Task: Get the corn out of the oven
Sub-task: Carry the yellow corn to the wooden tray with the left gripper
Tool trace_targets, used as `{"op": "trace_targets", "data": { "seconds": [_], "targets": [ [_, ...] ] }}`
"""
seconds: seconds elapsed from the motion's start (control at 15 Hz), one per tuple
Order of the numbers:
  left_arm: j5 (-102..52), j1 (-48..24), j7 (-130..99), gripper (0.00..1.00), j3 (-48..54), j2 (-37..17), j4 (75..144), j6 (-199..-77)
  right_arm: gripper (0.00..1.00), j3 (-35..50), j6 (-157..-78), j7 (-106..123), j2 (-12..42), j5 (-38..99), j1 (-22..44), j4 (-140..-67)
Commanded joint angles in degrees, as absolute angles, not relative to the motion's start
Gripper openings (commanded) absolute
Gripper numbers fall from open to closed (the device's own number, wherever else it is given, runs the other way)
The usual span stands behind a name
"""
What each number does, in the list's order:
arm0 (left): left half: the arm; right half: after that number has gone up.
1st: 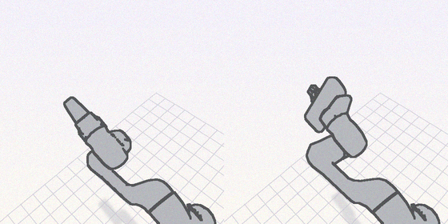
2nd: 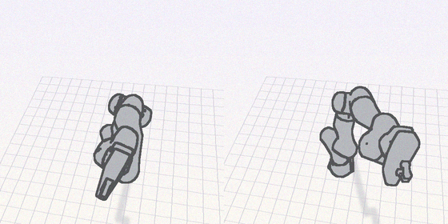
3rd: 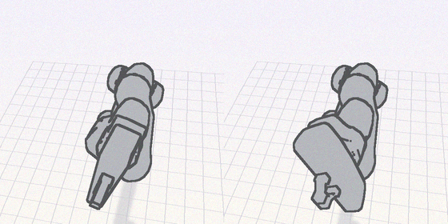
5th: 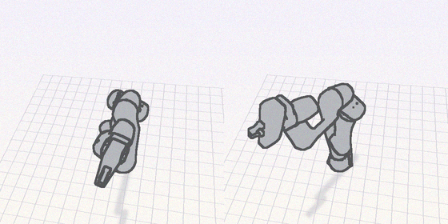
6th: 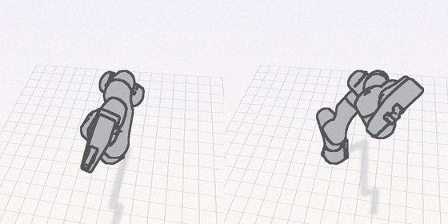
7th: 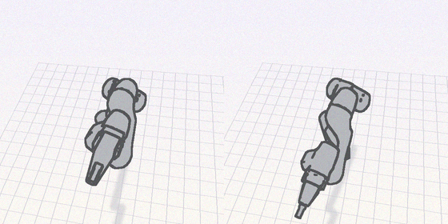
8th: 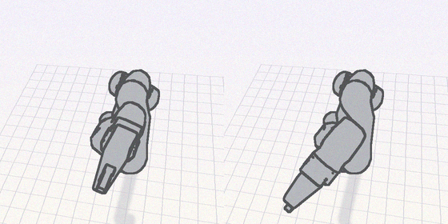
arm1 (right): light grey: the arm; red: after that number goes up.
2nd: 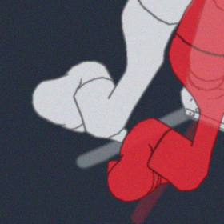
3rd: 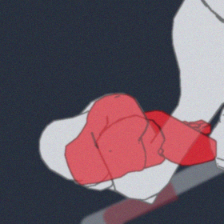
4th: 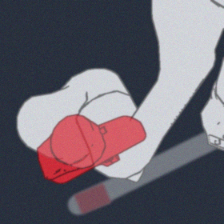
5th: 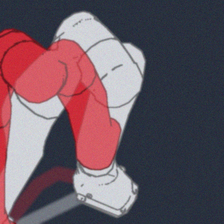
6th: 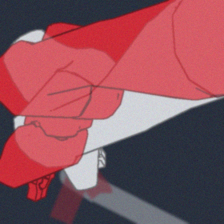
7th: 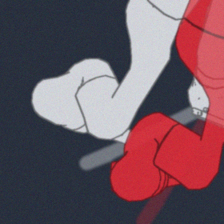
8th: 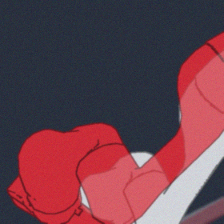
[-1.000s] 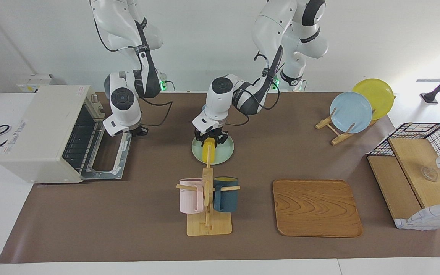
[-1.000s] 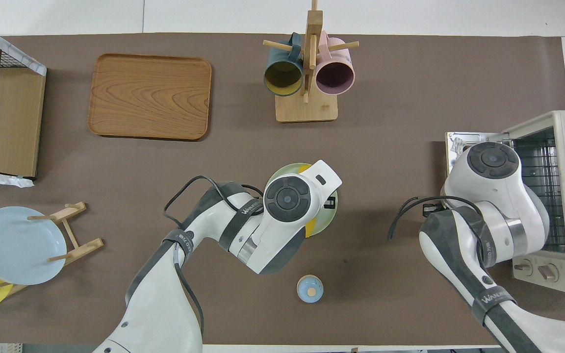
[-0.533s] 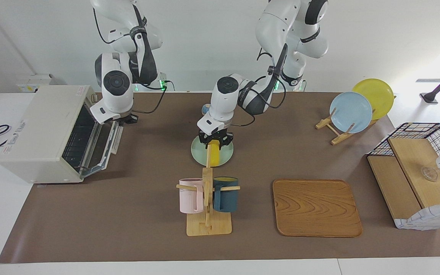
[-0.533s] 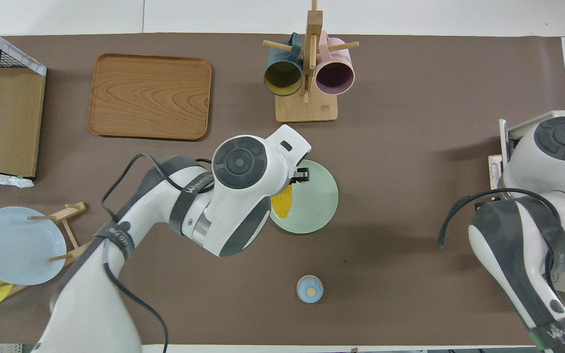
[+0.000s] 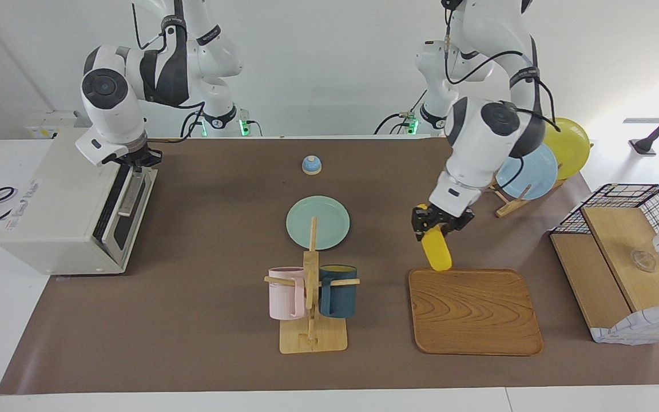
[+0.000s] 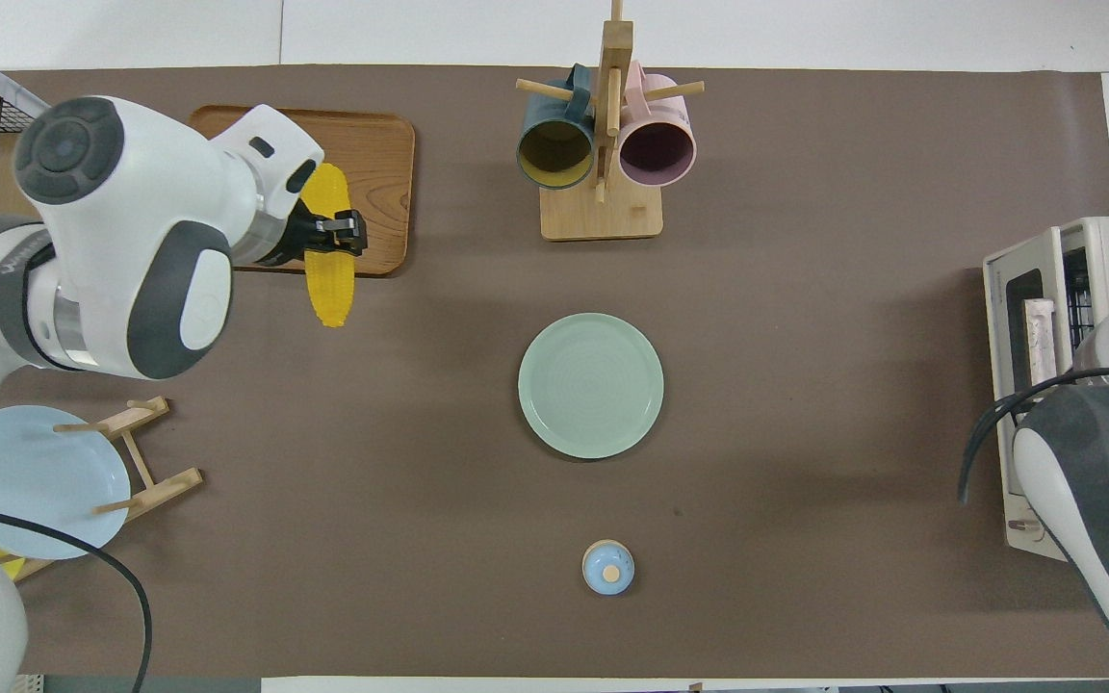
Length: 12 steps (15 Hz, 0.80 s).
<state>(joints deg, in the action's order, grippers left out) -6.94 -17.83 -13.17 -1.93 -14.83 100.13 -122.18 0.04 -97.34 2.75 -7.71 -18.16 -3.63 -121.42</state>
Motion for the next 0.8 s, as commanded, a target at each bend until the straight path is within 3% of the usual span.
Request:
{"op": "trace_targets", "data": {
  "seconds": [0.0,0.27,0.6,0.67,0.73],
  "targets": [
    [-6.4,-12.4,-9.4,0.0,-1.1,-23.8,89.9,-121.2,0.0,-0.4,-98.5,7.5,-8.3,-18.9,-4.8,-120.6],
    [-5.4,-10.9,-9.1,0.0,-1.0,-40.2,72.7,-121.6,0.0,-0.5,-97.9,11.7,-9.6,-18.5,-6.1,-120.4],
    [-5.5,-9.7,-9.1,0.0,0.1,-48.9,64.0,-123.4,0.0,0.3,-89.5,11.3,-8.9,-12.3,-2.6,-109.0],
    [-5.5,-9.6,-8.9,0.0,0.1,-49.1,63.9,-123.3,0.03,0.2,-88.3,11.1,-8.0,-10.8,-1.9,-106.5],
    [-5.4,-9.5,-8.2,0.0,-0.1,-49.0,63.9,-123.0,0.15,0.3,-86.7,10.1,-6.6,-9.3,-1.8,-103.7]
  ]
}}
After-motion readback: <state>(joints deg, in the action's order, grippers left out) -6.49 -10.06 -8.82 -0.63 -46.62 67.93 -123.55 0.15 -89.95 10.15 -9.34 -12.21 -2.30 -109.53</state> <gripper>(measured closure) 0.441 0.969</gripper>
